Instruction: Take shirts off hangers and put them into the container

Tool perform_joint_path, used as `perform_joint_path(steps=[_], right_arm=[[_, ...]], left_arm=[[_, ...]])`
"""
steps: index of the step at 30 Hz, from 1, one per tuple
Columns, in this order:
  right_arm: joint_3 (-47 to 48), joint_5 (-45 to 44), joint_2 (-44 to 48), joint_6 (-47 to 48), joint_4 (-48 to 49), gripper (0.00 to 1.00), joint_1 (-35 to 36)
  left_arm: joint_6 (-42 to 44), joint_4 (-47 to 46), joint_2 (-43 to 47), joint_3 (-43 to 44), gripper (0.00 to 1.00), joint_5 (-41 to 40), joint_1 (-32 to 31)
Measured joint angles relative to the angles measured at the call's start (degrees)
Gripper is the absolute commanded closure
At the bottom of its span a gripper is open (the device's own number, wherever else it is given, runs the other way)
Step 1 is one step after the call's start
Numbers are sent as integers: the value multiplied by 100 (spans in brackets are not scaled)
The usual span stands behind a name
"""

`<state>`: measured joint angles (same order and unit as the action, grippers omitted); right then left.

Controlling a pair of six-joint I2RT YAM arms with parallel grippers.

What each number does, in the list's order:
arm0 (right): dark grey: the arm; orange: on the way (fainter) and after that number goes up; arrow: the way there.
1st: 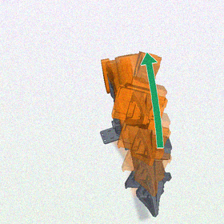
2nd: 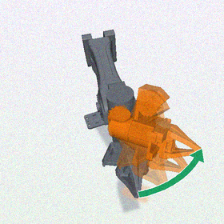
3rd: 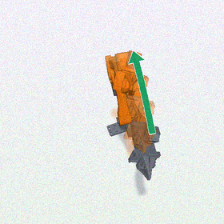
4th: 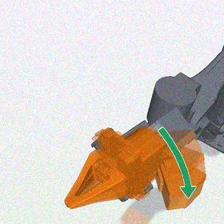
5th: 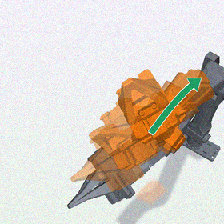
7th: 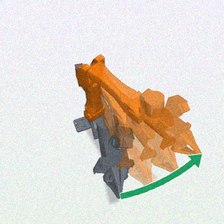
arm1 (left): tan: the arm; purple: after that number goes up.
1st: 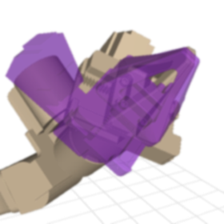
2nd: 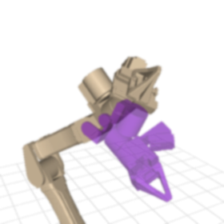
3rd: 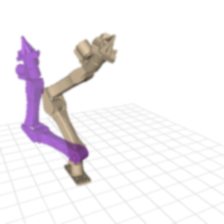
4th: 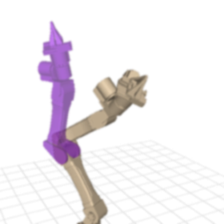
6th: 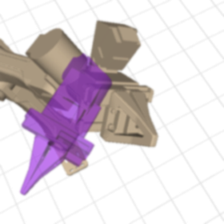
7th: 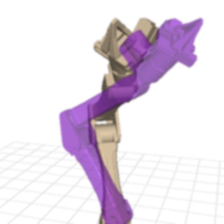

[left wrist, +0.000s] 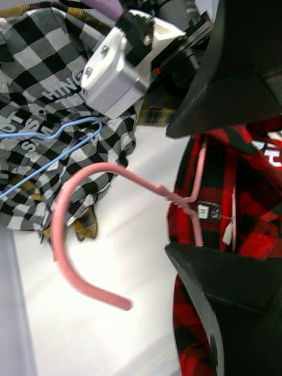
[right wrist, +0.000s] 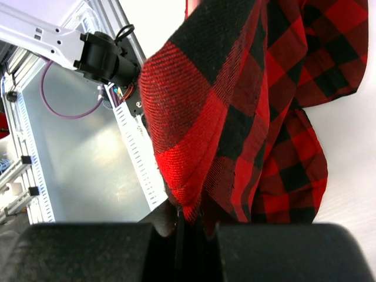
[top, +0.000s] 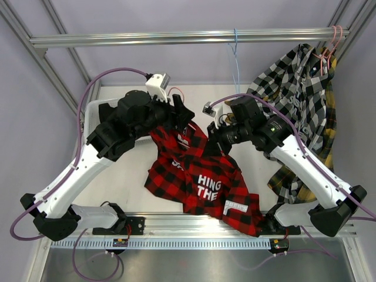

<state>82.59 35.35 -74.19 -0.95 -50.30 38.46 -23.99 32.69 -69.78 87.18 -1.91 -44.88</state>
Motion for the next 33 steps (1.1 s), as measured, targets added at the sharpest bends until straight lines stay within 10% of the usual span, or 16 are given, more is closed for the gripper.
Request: perform_joint_path(steps=[11,15,19,21,33], right_arm=[[-33,-46,-2,42,201,100,125],[-55,-188,-2,33,199,89,129],[-76,-461,13,15,310,36,129],[-44,-728,66,-24,339,25,131],[210,-3010,1259,-750,243,10,153]], left_arm=[[103,-164,-13,2,100,-365,-28],[264,-181,-50,-116,100,-533,-31],[302,-229,-188,-214,100,-855,-46],[240,-223,-323,-254,100,-1049,-46],[-730,-245,-800,-457,100,-2555,-74]])
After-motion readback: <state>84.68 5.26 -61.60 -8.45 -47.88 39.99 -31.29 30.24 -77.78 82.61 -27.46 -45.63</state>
